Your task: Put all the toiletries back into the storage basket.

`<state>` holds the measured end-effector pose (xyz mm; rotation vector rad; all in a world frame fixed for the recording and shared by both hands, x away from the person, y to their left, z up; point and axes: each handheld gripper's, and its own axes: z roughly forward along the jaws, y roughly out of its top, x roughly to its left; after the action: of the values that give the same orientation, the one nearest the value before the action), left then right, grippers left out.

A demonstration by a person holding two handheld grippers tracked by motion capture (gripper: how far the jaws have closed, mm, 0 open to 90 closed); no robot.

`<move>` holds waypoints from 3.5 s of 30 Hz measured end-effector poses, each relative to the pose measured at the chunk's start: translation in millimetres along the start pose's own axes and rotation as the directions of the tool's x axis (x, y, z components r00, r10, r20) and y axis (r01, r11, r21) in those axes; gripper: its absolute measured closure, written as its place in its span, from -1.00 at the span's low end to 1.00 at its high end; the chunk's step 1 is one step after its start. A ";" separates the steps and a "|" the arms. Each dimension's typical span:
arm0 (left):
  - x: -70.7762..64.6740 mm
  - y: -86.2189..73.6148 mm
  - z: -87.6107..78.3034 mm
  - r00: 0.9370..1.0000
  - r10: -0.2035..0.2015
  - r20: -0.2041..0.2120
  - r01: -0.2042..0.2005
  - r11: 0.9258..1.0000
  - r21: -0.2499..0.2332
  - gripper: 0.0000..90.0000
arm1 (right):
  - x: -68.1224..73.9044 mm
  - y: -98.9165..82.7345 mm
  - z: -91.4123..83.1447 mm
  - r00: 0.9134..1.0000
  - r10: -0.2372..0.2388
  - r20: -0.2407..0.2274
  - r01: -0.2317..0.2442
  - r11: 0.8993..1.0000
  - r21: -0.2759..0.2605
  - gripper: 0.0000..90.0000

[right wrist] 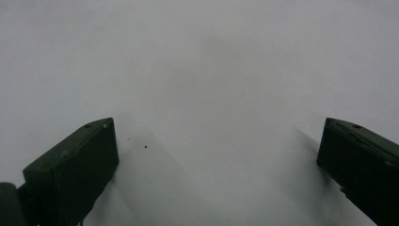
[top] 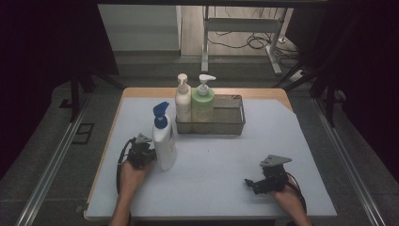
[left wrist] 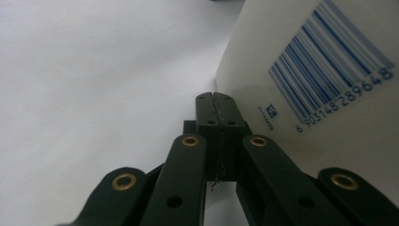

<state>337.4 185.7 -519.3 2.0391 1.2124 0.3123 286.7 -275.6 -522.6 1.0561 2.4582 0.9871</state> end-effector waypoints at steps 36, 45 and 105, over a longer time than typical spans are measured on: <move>-62.8 3.7 14.3 0.991 0.122 0.061 -0.123 0.992 0.012 0.99 | 0.1 -0.1 -0.1 1.000 0.001 -0.001 -0.001 1.000 0.001 -1.00; -79.8 0.3 13.9 0.984 0.159 0.086 -0.162 0.987 0.026 0.99 | 0.2 -0.1 -0.1 1.000 0.002 -0.001 -0.002 1.000 0.001 -1.00; -125.6 -18.4 -5.0 0.968 0.226 0.106 -0.228 0.974 0.012 -0.42 | 7.8 10.8 -12.3 1.000 -0.020 -0.021 0.019 0.999 -0.030 -1.00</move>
<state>256.5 88.3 -509.5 2.1913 0.9252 0.2969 280.9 -270.5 -506.2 1.0153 2.4586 1.0309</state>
